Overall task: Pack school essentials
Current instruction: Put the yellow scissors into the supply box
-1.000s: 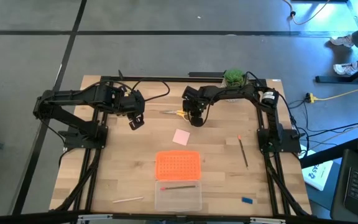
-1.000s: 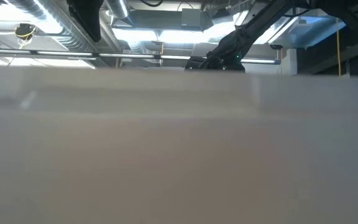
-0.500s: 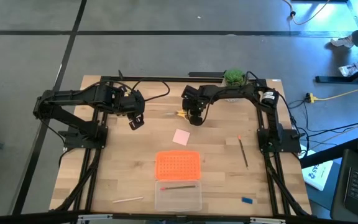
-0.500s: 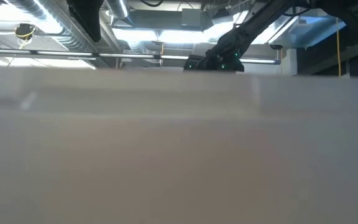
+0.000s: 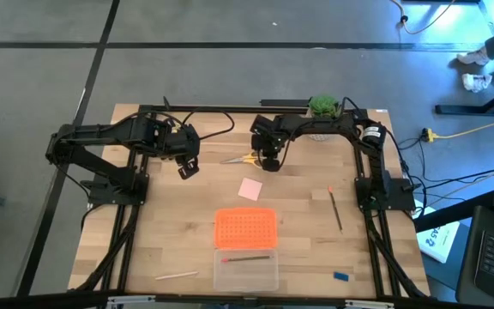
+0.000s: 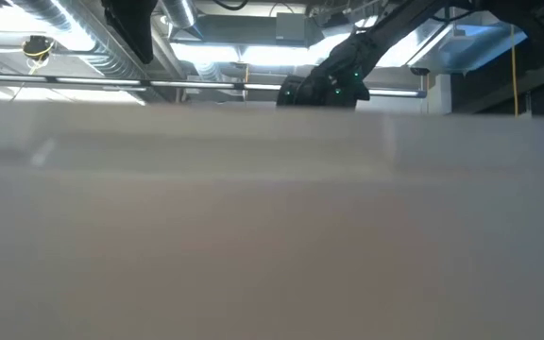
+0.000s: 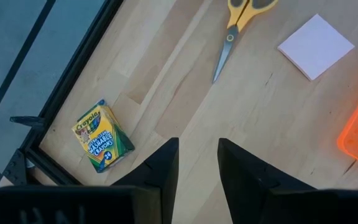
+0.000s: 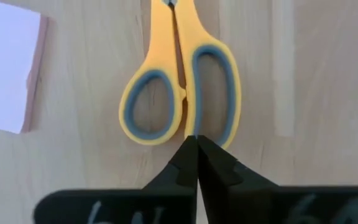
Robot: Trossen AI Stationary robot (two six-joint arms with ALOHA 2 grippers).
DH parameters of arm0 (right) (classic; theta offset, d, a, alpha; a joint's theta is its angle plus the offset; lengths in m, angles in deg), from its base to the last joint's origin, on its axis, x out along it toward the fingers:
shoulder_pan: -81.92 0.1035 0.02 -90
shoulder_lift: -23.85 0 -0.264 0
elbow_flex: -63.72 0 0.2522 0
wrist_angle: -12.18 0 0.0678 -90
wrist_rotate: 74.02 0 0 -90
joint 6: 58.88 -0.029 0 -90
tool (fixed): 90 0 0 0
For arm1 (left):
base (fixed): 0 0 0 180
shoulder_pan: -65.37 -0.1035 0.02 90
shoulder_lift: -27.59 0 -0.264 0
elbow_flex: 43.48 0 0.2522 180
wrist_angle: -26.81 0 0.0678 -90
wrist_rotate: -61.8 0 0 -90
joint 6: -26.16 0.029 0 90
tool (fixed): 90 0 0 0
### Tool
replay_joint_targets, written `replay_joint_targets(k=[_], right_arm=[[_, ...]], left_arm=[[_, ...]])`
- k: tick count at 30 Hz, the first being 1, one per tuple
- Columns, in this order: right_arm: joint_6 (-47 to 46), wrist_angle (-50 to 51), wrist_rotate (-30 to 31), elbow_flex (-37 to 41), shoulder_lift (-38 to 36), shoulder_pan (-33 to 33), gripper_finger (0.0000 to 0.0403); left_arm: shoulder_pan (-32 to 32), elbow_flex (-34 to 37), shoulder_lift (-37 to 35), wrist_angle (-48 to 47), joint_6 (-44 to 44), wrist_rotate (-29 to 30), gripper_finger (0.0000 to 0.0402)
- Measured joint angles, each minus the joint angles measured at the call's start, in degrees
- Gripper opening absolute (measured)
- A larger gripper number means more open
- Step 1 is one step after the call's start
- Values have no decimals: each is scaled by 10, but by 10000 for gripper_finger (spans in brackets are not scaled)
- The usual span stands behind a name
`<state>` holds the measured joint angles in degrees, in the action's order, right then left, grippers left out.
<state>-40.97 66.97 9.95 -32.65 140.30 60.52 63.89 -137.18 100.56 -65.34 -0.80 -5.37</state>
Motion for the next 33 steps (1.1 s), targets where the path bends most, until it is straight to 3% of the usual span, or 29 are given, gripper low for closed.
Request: replay_joint_targets(k=[3,8,15,19,33], right_arm=[[5,10,-8,0,0,1,5],[3,12,-79,-1,-1,7,41],[39,8,-37,4,-1,46,103],[50,-11,23,4,0,68,126],[35,-13,35,4,2,66,132]], left_arm=[[0,0,0,0,0,0,104],[0,0,0,0,0,0,104],[0,0,0,0,0,0,104],[0,0,0,0,0,0,104],[0,0,0,0,0,0,104]])
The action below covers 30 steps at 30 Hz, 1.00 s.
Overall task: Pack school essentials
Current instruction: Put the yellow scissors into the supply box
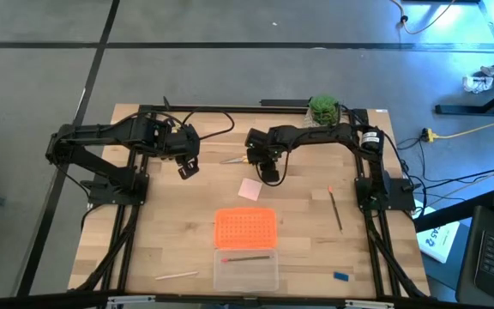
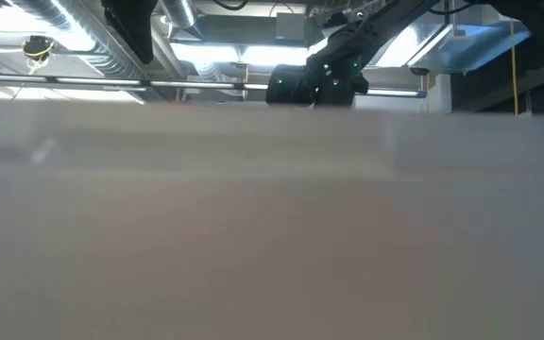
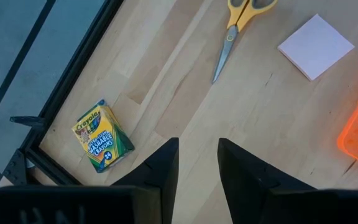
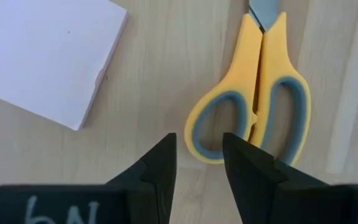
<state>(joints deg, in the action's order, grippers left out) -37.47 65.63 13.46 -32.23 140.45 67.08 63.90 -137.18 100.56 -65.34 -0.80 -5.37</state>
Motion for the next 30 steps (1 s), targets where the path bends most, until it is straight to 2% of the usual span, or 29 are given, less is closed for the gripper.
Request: replay_joint_targets(k=[19,23,30], right_arm=[[-2,-16,-3,-2,43,0,131],[-1,-13,-3,-3,51,0,107],[-5,-16,-3,-3,58,0,31]], left_arm=[[0,0,0,0,0,0,104],[0,0,0,0,0,0,104],[0,0,0,0,0,0,104]])
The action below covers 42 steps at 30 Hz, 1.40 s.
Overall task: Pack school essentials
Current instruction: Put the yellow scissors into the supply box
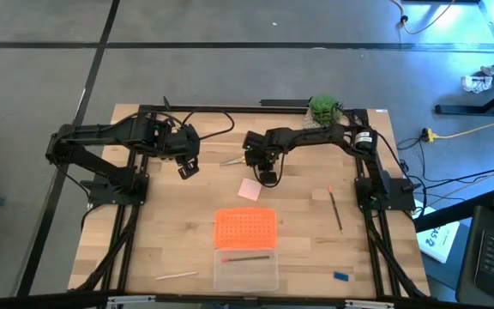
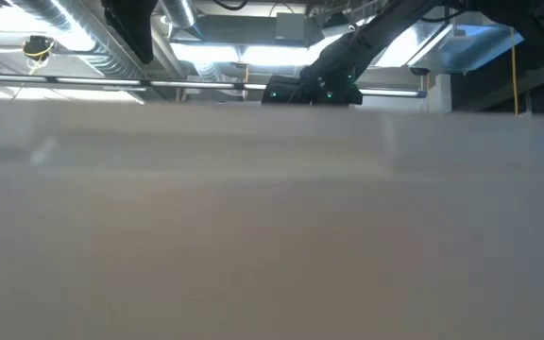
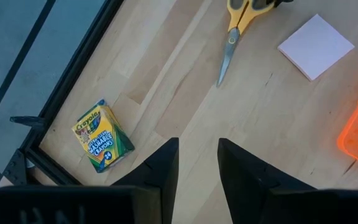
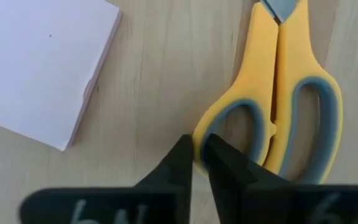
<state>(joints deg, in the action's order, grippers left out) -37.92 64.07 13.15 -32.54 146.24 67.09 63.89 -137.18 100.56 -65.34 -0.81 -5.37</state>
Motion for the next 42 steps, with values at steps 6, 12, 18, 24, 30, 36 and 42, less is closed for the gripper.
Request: replay_joint_targets(k=[6,12,18,24,30,36,42], right_arm=[[-1,-3,1,0,0,0,20],[-16,-4,2,3,-7,0,21],[-23,-3,4,4,-25,1,20],[-27,17,8,6,-36,1,18],[-29,25,6,5,-41,1,20],[-29,31,14,5,-46,8,23],[-29,42,23,-4,-51,22,22]], left_arm=[[0,0,0,0,0,0,104],[0,0,0,0,0,0,104],[0,0,0,0,0,0,104],[0,0,0,0,0,0,104],[0,0,0,0,0,0,104],[0,0,0,0,0,0,104],[0,0,0,0,0,0,104]])
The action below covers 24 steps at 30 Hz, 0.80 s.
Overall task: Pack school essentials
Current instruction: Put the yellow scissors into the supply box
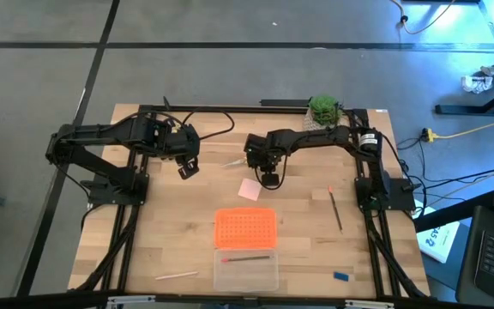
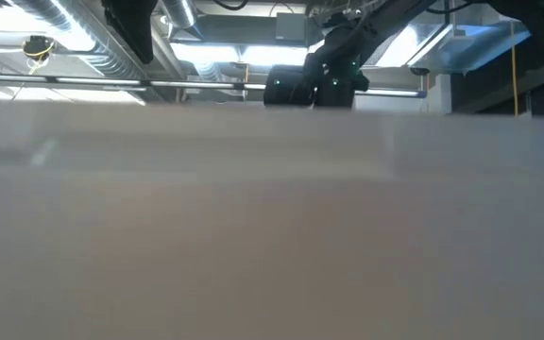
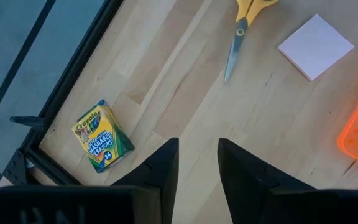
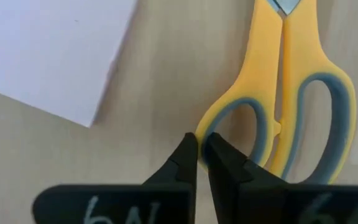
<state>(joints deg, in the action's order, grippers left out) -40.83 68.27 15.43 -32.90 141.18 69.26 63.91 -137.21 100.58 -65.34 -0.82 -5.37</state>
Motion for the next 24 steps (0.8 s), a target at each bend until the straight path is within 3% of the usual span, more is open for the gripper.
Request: replay_joint_targets(k=[13,24], right_arm=[[-6,63,0,-74,-2,41,24],[-89,131,0,-141,-2,101,25]], left_arm=[[7,0,0,0,1,0,104],[82,0,-1,0,-2,0,104]])
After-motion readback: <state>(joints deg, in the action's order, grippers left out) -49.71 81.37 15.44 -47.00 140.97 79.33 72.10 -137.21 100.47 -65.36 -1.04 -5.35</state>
